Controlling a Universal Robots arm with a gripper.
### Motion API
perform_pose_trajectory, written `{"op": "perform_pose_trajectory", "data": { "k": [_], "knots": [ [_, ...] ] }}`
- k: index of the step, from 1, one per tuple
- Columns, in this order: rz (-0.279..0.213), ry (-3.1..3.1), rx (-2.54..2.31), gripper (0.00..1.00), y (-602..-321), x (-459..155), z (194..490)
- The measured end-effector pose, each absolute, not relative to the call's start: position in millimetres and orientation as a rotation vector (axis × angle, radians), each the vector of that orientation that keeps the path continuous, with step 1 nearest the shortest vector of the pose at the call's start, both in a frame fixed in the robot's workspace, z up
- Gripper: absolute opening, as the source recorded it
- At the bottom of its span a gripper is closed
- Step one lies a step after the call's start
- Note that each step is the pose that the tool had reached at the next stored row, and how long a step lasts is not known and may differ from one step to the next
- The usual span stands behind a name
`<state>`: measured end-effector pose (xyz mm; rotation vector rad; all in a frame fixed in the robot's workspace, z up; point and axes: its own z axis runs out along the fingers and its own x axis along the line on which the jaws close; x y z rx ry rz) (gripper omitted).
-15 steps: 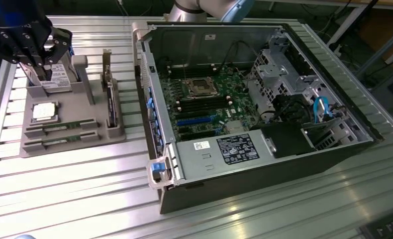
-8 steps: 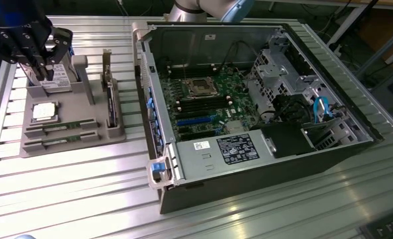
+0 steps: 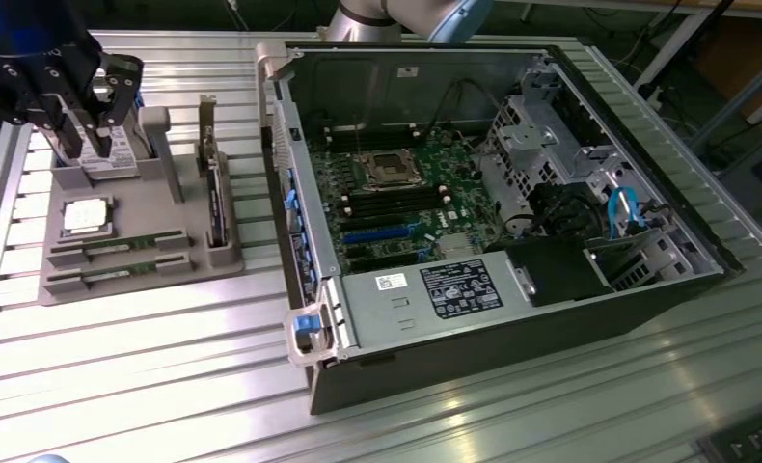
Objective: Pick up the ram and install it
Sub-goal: 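Pick up the ram and move it above insertion slot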
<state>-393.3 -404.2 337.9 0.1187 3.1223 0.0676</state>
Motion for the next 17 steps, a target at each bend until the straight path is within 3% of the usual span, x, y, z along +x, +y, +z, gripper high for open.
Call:
{"op": "perform_pose_trajectory", "data": {
  "k": [7, 17],
  "knots": [
    [0.068, 3.122, 0.119, 0.3, -404, -393, 322],
    [0.069, 3.126, 0.0, 0.3, -404, -393, 321]
  ]
}}
